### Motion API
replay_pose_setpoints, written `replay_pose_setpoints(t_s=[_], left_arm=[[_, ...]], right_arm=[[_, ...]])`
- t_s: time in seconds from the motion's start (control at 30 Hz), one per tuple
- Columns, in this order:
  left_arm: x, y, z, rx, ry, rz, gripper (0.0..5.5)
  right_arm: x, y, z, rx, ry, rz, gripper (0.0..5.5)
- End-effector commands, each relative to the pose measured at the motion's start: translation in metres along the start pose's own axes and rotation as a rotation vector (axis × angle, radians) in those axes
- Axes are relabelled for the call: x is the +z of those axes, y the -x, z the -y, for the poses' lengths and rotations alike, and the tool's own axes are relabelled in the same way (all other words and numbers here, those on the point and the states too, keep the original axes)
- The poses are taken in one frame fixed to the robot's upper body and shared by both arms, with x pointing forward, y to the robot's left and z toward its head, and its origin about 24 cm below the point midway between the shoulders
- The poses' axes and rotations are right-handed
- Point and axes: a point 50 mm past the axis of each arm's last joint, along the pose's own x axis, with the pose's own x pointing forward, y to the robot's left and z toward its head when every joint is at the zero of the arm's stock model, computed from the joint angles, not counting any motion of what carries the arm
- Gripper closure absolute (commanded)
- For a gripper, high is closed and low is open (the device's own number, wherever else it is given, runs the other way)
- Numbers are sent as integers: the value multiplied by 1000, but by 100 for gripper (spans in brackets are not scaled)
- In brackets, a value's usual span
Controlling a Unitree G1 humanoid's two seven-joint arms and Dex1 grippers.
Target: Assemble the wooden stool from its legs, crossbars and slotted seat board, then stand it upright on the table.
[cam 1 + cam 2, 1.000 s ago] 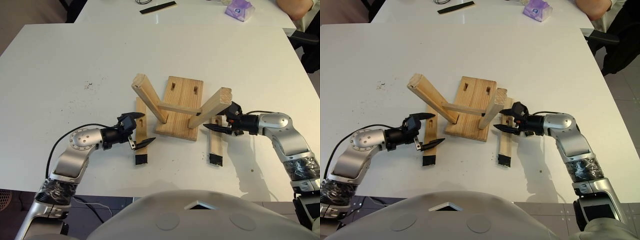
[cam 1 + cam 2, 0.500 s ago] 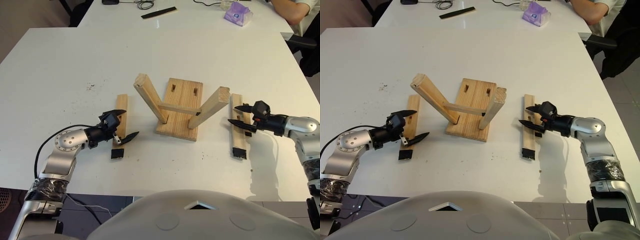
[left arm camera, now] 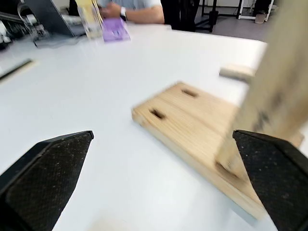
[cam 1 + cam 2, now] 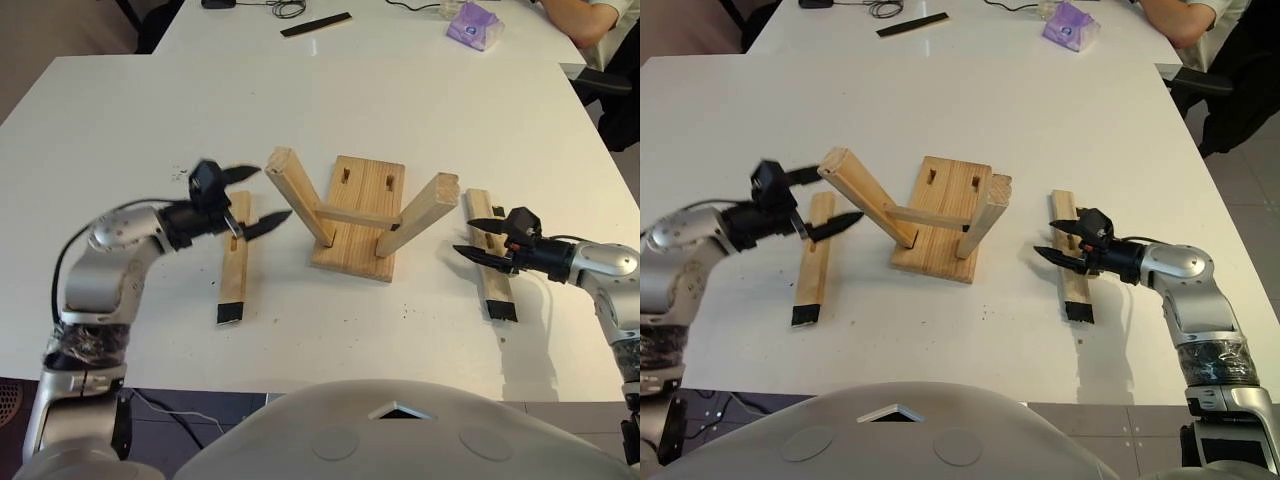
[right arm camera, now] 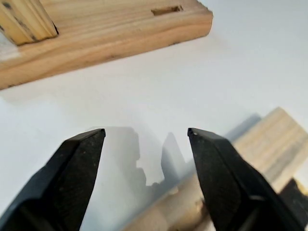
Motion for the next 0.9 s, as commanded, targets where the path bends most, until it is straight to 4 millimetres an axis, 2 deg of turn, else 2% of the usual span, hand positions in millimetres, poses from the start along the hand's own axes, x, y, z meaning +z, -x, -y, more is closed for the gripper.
replay_pose_setpoints(t_s=[0.03,0.1,0.23,0.3,0.37,0.43,0.5,0.57,0.63,0.73,0.83,0.9], left_arm=[[5,-1,-27,35,-94,-78,13],[1,-20,-24,6,-104,-84,13],[-13,-68,13,-168,-124,-104,13],[-14,-81,24,-204,-147,-102,13],[-16,-75,36,-240,-214,-123,13],[-16,-54,53,-310,-260,-140,13],[-13,-40,67,-364,-269,-146,13],[-12,-34,85,-404,-248,-136,13],[-12,-38,106,-441,-216,-113,13],[-9,-48,125,-463,-184,-69,13],[-2,-53,129,-459,-164,-35,13],[1,-51,122,-437,-161,-37,13]], right_arm=[[26,-1,-15,100,70,28,234],[31,0,-29,196,89,24,234],[25,3,-65,466,89,-44,234],[23,1,-74,558,79,-63,234],[24,-7,-78,601,87,-70,234],[25,-17,-80,610,95,-67,234],[24,-26,-76,539,91,-62,234],[21,-34,-63,400,71,-58,234],[16,-37,-50,288,54,-71,234],[9,-38,-42,223,66,-94,234],[6,-40,-39,207,108,-113,234],[6,-42,-39,201,121,-108,234]])
